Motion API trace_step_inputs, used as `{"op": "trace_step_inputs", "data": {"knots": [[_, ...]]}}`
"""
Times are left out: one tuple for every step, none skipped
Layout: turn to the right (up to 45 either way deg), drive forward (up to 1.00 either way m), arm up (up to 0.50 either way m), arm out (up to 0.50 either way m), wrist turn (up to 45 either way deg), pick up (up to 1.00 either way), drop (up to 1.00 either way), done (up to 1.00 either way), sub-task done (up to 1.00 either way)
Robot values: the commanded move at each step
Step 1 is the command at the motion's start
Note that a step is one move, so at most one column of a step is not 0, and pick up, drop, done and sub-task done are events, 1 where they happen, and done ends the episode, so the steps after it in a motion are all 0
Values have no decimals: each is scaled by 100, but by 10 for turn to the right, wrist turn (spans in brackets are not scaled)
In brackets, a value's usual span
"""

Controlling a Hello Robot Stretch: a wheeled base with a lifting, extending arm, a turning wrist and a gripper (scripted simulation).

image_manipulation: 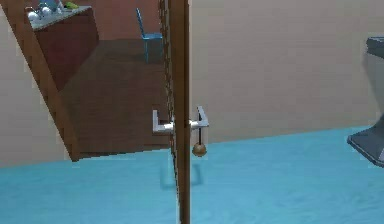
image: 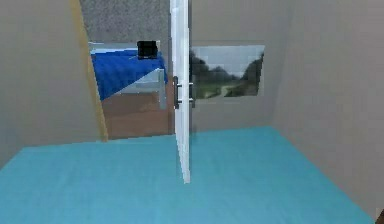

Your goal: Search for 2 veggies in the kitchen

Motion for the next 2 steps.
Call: {"op": "trace_step_inputs", "data": {"knots": [[-90,0,0,0,0,0,0,0,0],[0,30,0,0,0,0,0,0,0]]}}
